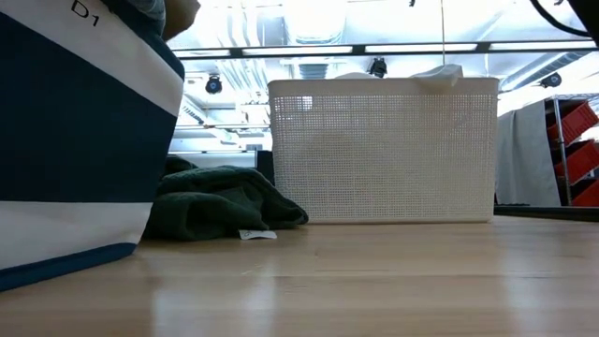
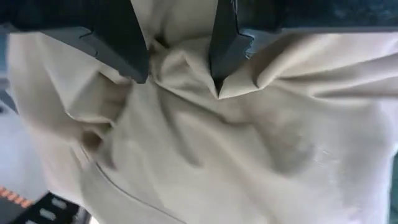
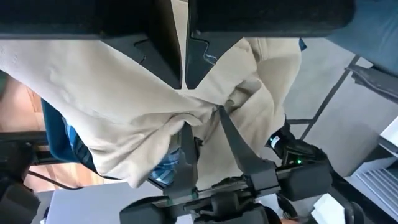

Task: Sort clothes
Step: Put the brown shorts in the blue bin

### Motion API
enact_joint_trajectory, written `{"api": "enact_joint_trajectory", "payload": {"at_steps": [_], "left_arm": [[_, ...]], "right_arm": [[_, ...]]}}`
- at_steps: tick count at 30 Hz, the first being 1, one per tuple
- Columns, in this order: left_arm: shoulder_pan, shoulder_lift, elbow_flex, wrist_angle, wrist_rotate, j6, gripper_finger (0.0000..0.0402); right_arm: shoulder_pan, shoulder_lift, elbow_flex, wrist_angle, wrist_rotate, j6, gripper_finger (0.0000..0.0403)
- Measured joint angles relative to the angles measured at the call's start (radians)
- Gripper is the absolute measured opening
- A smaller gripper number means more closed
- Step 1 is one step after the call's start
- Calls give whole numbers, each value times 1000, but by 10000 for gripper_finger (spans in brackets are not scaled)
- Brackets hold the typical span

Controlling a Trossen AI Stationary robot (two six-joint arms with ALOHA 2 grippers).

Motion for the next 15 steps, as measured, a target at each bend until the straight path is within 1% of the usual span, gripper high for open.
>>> {"api": "enact_joint_trajectory", "payload": {"at_steps": [6,7,9,12,15], "left_arm": [[-3,0,79,-21,62,53,153],[-5,0,93,-21,72,60,153],[-9,0,126,-32,80,72,153],[-12,0,180,-59,80,89,153],[-14,0,232,-90,78,108,153]], "right_arm": [[-1,-19,0,-13,8,3,13],[-2,-26,0,-28,32,10,13],[-7,-51,0,-66,115,28,13],[-32,-103,0,-156,230,97,13],[-85,-153,2,-276,259,191,13]]}}
